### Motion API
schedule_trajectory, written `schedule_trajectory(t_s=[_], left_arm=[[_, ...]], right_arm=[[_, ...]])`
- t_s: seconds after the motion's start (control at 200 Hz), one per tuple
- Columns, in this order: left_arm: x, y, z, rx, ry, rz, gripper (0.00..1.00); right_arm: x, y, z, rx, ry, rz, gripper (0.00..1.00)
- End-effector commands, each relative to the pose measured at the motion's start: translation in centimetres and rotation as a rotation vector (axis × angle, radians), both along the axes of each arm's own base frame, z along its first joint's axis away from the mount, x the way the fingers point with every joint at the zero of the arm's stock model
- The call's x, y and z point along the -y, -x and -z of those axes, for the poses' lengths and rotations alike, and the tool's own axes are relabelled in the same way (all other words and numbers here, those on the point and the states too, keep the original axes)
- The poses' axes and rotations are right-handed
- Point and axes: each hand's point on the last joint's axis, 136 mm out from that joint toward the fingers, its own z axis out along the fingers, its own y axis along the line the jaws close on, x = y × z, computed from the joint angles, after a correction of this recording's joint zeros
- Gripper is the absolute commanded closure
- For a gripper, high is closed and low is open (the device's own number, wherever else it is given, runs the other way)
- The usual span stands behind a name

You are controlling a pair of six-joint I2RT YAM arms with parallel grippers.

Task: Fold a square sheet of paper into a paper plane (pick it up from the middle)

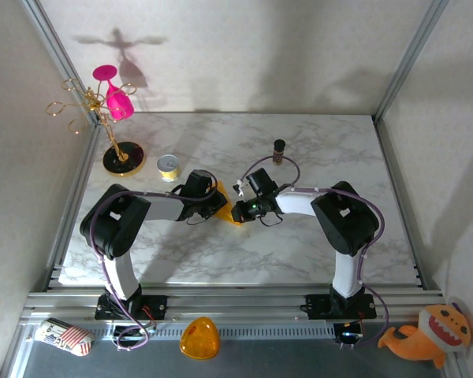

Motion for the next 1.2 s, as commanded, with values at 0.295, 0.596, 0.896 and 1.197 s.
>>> schedule_trajectory(t_s=[0.295,0.596,0.896,1.197], left_arm=[[0.5,0.6,-3.0,0.112,-0.079,0.153,0.78],[1.8,2.3,-2.4,0.138,-0.001,0.213,0.86],[2.4,2.5,-0.8,0.115,-0.028,0.236,0.88],[-0.1,2.2,1.6,0.074,-0.16,0.206,0.89]], right_arm=[[2.6,1.3,4.1,-0.083,0.165,0.048,0.99],[4.1,2.7,5.2,-0.126,0.219,0.058,0.99],[4.5,3.1,5.5,-0.143,0.237,0.055,0.99],[6.0,3.9,6.7,-0.164,0.308,0.061,0.99]])
